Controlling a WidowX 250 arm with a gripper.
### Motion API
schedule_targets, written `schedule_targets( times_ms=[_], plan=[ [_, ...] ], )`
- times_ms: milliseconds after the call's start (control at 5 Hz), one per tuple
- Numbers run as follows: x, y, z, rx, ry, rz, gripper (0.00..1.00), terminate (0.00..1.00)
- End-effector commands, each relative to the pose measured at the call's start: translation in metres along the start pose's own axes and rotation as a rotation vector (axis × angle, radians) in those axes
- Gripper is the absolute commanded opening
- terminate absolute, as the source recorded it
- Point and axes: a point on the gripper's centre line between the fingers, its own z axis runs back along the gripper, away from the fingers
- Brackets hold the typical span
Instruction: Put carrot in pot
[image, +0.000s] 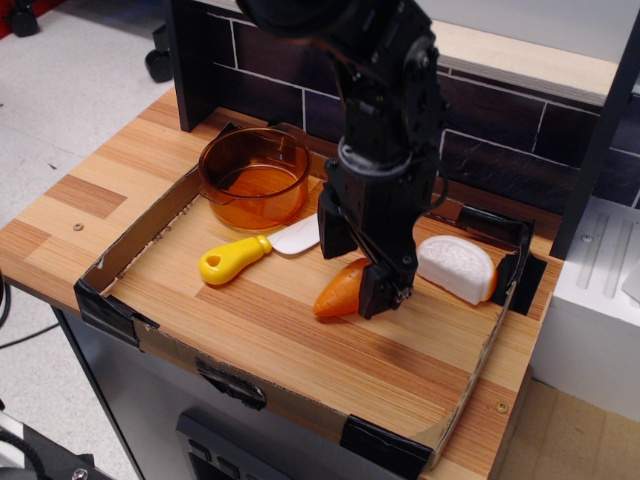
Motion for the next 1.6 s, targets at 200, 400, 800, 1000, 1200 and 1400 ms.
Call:
schedule_targets(
  times_ms=[200, 400, 800, 1000, 1200, 1400],
  plan=[
    [0.003, 0.005, -0.009, 0.016, -0.003, 0.052, 0.0, 0.0],
    [0.002, 0.007, -0.013, 0.016, 0.002, 0.051, 0.0, 0.0],
    [-0.008, 0.04, 0.033, 0.105, -0.101, 0.156, 0.0, 0.0],
    [-0.024, 0.085, 0.045, 0.16, -0.138, 0.255, 0.0, 0.0],
    [-0.039, 0.12, 0.062, 0.236, -0.205, 0.34, 0.0, 0.0],
    [-0.048, 0.142, 0.071, 0.224, -0.226, 0.419, 0.0, 0.0]
  ],
)
